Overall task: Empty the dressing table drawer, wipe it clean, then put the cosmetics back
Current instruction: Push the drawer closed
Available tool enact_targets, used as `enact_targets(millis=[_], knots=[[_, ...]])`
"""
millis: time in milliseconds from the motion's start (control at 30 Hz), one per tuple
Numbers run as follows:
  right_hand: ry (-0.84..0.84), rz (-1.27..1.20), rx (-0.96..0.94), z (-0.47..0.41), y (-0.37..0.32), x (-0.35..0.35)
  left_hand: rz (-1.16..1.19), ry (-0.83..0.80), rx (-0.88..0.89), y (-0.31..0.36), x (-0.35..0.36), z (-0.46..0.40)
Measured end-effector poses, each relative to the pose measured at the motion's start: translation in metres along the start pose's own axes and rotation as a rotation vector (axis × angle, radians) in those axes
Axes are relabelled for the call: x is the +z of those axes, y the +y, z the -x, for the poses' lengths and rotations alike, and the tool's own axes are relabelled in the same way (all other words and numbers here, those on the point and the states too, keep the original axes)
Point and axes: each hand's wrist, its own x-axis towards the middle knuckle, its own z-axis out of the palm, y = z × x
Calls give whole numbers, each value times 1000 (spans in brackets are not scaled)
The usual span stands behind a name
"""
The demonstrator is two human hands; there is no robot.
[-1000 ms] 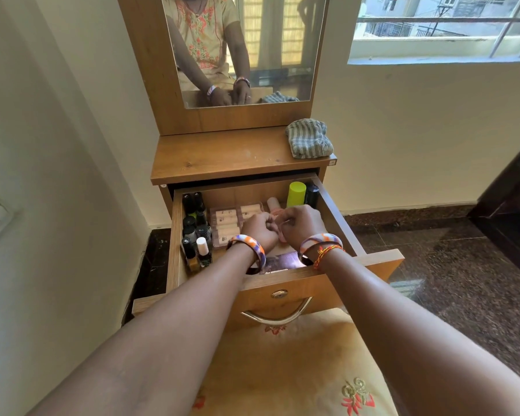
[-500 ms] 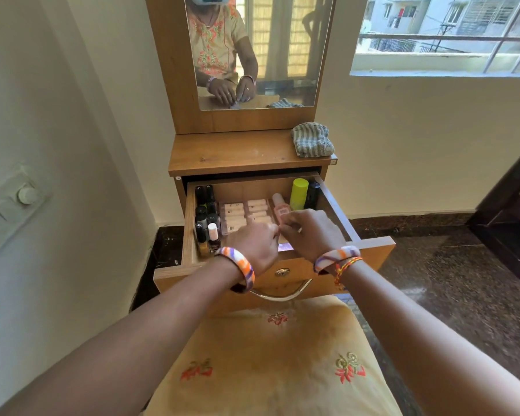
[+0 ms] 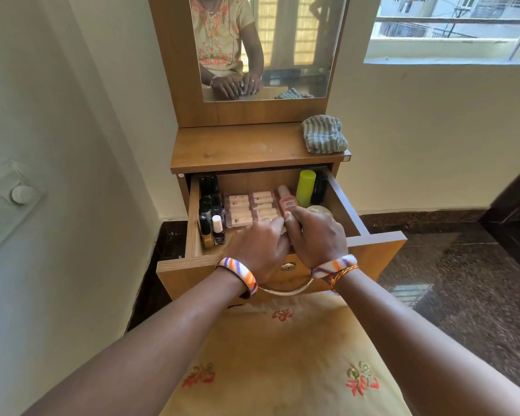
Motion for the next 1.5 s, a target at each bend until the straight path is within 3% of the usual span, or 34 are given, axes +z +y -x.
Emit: enact_targets(millis=[133, 200, 300, 400, 600, 800, 900, 1067, 1267, 1500], knots=[[104, -142, -75, -20, 5, 7, 85, -96, 18, -17, -7, -22], [108, -113, -157, -33, 11, 14, 7, -188, 52, -27, -9, -35], [-9, -66, -223, -55, 21, 24, -130, -245, 27, -40, -7, -55], [-116, 134, -296, -73, 33, 29, -174, -219, -17, -49, -8, -74], [-203, 267, -305, -101, 57, 22, -343, -279, -133, -63, -14, -105], [-395, 395, -239, -129, 65, 25, -504, -295, -270, -83, -17, -127], [-308, 316, -161, -135, 62, 38, -489, -267, -285, -90, -12, -134], [66, 428, -204, -141, 60, 63, -484, -90, -298, -90, 1, -137], [95, 553, -206, -149, 56, 70, -697, 50, -271, -88, 8, -151], [33, 600, -215, -154, 47, 61, -682, 6, -249, -83, 9, -154]])
